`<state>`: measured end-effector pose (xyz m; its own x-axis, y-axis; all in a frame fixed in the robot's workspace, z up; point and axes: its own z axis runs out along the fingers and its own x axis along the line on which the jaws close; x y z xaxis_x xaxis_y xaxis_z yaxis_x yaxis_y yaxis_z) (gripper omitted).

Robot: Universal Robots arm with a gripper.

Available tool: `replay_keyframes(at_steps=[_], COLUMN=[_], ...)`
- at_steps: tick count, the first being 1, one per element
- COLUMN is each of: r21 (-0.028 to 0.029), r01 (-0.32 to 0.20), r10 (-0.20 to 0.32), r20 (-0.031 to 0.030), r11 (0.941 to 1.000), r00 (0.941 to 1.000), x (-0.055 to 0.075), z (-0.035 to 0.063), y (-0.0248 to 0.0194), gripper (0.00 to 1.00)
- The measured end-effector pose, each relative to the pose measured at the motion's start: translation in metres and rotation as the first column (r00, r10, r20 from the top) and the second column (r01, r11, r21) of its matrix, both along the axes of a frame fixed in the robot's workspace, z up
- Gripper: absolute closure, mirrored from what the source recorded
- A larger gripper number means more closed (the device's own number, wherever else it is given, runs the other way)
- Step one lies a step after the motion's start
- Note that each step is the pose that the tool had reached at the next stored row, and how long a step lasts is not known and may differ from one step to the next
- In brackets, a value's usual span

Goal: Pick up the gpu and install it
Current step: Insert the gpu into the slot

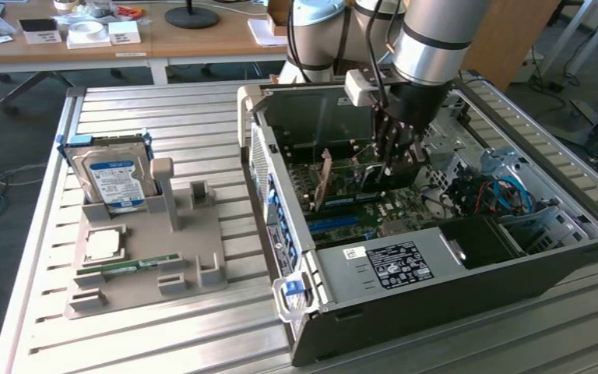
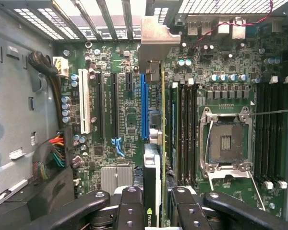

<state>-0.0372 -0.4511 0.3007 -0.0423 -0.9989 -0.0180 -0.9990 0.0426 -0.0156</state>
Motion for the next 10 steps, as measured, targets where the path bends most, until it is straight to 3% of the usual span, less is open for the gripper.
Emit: replay_keyframes(at_steps=[10], r21=[-0.0001], r01=[0.0], r10=[0.0], r20=[-0.0001], r11=[1.0], r00=[1.0], x=[-0.0021], z=[-0.0094], y=[0.0], gripper=[0.73])
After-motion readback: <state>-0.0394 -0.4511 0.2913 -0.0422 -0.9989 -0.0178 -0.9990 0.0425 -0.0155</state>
